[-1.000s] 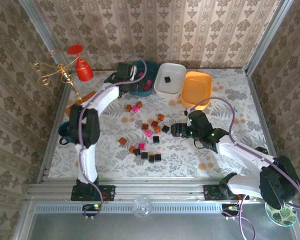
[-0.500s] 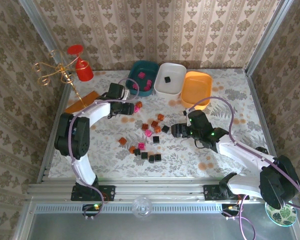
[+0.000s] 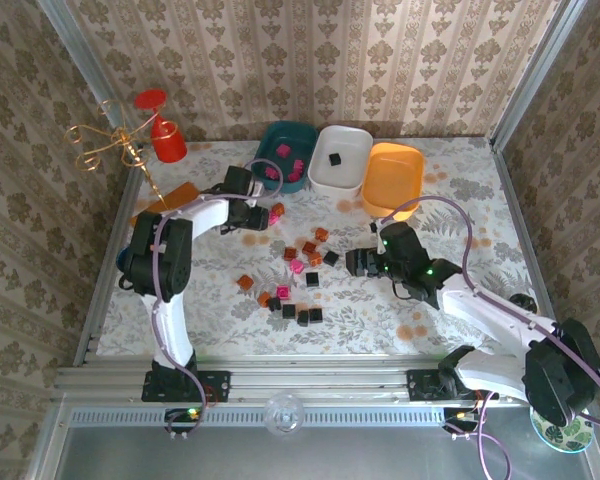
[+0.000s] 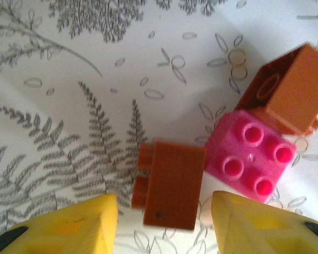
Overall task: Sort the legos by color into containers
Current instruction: Pick up the lego from the center of the table.
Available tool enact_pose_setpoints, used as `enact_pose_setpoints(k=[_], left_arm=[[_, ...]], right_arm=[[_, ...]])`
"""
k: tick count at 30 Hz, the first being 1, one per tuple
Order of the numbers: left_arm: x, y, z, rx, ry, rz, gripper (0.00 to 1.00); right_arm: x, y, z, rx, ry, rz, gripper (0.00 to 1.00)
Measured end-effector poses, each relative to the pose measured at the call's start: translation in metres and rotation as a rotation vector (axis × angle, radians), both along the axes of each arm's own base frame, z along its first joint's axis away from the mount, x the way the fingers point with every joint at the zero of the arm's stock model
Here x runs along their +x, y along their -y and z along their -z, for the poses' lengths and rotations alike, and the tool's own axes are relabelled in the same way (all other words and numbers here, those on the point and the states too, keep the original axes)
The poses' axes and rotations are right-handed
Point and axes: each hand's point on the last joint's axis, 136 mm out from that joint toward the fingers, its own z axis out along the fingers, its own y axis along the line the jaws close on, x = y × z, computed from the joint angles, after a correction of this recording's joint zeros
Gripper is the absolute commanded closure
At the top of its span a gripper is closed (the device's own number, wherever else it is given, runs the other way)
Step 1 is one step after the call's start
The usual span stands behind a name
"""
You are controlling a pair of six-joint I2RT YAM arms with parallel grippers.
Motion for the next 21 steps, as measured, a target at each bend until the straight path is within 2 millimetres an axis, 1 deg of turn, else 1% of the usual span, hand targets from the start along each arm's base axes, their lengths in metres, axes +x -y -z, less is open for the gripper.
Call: enact_pose_setpoints(k=[5, 8, 12, 19, 21], left_arm=[[0.014, 0.004, 0.001, 0.001, 0.007, -0.001, 0.54], [0.018, 0.005, 0.002, 0.004, 0.006, 0.000, 0.57], [0.022, 0.006, 0.005, 0.012, 0.001, 0.002, 0.62], [0.023, 0.002, 0.005, 0.015, 0.009, -0.006, 0.72], [0.017, -0.001, 0.003, 0.015, 0.017, -0.009, 0.74]], right_arm=[[-0.002, 0.002, 0.002, -0.003, -0.001, 0.001, 0.14], [-0.003, 0.003, 0.005, -0.007, -0.008, 0.002, 0.14], [-0.003, 0.003, 0.005, -0.006, -0.006, 0.002, 0.14], [-0.001, 0.006, 0.005, -0.012, -0.002, 0.013, 0.13], [0.000, 0.008, 0.003, -0.016, 0.007, 0.022, 0.13]])
